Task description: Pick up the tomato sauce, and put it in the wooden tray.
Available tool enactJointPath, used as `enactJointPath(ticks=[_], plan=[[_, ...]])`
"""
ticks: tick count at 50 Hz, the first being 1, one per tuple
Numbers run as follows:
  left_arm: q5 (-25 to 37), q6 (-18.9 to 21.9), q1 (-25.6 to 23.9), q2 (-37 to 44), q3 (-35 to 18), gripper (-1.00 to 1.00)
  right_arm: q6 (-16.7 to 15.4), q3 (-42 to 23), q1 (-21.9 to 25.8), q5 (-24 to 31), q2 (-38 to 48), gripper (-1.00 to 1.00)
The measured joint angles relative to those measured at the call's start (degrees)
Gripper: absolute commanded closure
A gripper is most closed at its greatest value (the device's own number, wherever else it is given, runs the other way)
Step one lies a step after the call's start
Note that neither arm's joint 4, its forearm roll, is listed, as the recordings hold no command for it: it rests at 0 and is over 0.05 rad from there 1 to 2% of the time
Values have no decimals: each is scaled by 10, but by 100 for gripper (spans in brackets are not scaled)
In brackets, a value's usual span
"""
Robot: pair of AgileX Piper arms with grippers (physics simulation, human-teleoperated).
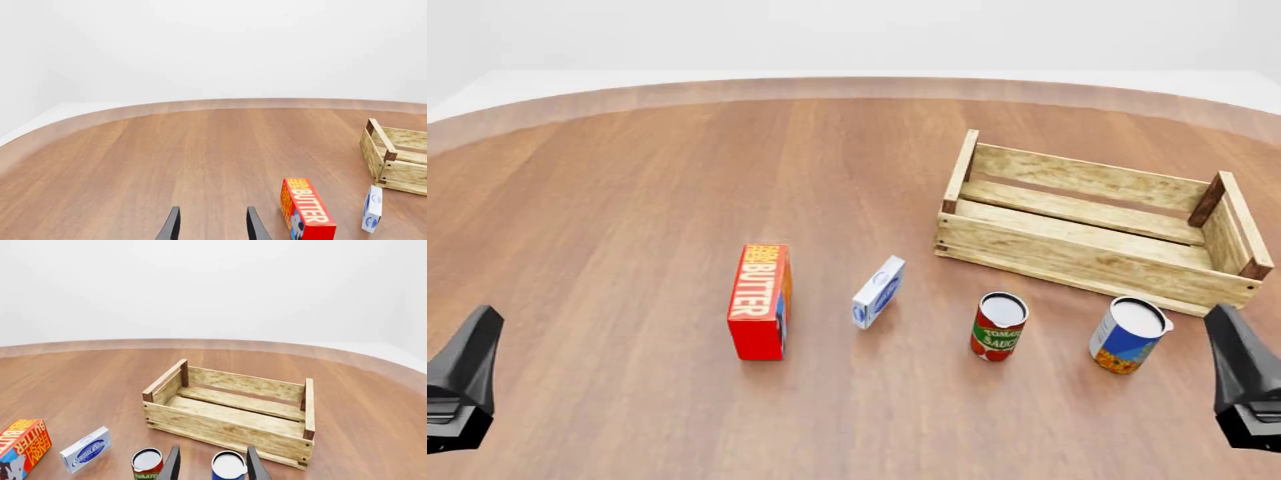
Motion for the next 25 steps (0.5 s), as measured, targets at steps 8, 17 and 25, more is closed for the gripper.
enactJointPath(ticks=[8,17,25], plan=[[0,0,0,1,-1,-100,7,-22,15,-13,34,-100],[-1,0,0,2,-1,-100,-6,-130,52,0,114,-100],[-1,0,0,2,-1,-100,-28,-245,81,24,210,-100]])
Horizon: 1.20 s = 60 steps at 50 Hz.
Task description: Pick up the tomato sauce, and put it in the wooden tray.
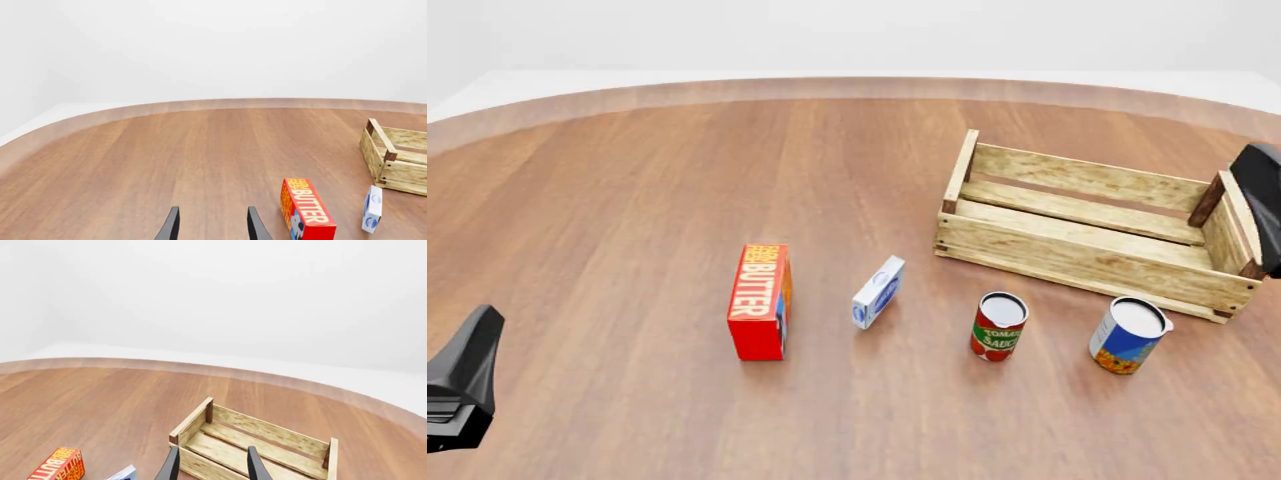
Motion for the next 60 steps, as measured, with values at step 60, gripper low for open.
enactJointPath(ticks=[60], plan=[[0,0,0,0,0,-100,42,-163,99,41,514,-100]])
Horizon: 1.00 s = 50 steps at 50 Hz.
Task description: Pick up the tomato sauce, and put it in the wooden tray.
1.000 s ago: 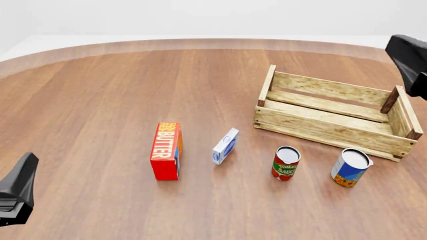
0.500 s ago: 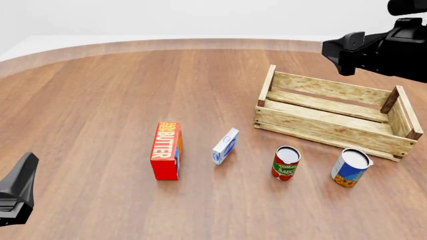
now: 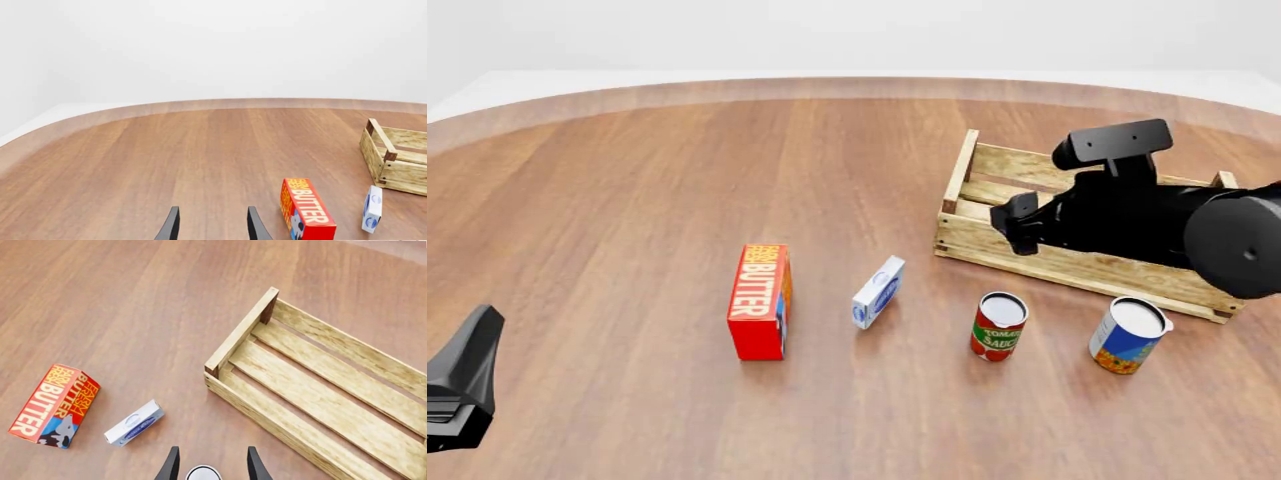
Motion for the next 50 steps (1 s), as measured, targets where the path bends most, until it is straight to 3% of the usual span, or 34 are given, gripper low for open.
enactJointPath(ticks=[21,50], plan=[[0,0,0,0,0,-100,25,61,16,-85,83,-100],[0,0,0,0,0,-100,43,107,17,-128,122,-100]])
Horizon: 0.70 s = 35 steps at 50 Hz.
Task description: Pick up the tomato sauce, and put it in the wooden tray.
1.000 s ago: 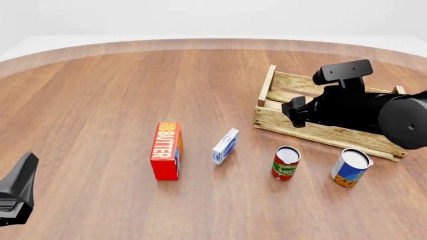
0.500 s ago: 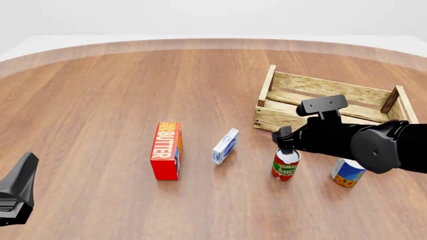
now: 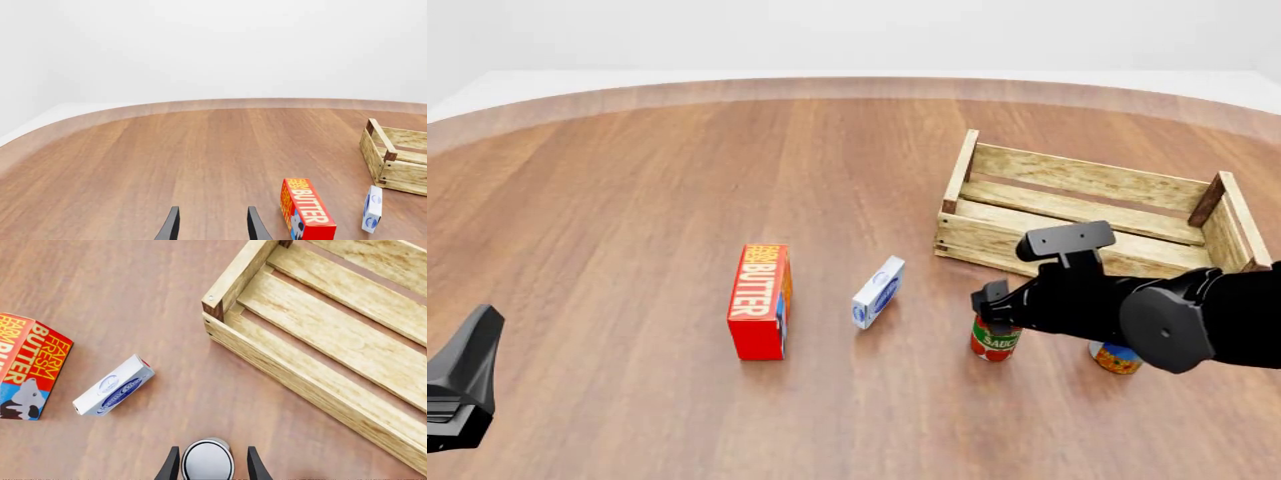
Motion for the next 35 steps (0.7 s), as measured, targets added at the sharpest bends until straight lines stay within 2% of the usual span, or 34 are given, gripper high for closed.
enactJointPath(ticks=[35], plan=[[0,0,0,0,0,-100,19,17,14,-37,51,-100]])
